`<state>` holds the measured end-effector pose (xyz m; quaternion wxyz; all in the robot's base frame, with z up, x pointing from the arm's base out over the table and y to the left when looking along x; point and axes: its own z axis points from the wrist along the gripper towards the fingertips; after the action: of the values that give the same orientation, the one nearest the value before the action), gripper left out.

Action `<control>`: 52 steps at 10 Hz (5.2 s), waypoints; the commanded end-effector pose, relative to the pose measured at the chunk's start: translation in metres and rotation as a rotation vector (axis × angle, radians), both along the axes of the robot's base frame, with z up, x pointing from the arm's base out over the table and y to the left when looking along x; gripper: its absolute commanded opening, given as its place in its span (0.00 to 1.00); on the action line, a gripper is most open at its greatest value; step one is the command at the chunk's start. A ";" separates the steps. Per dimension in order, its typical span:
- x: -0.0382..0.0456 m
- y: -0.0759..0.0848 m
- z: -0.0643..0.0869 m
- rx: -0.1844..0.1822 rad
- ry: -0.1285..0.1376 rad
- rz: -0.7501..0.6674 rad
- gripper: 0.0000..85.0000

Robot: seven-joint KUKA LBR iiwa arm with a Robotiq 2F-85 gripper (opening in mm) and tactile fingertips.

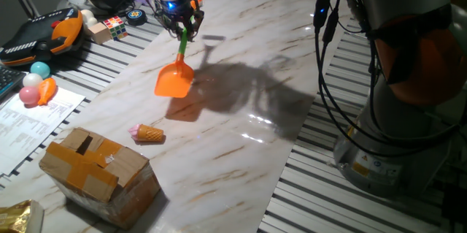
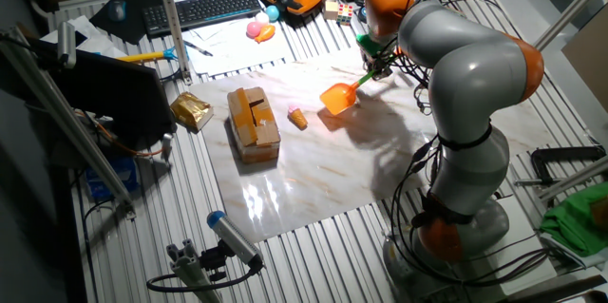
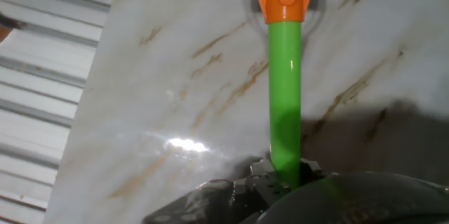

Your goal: Use a shovel to scoop up an object

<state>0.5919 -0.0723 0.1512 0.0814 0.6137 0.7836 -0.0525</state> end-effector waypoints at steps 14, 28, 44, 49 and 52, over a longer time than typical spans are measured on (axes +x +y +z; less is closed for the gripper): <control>-0.0071 0.022 -0.006 -0.066 -0.043 -0.147 0.01; -0.0212 0.040 -0.041 -0.142 -0.085 -0.172 0.01; -0.0292 0.048 -0.041 -0.178 -0.091 -0.189 0.01; -0.0388 0.060 -0.040 -0.185 -0.096 -0.210 0.01; -0.0420 0.067 -0.044 -0.190 -0.099 -0.222 0.01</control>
<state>0.5495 -0.0051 0.1071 0.1712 0.6882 0.6972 -0.1046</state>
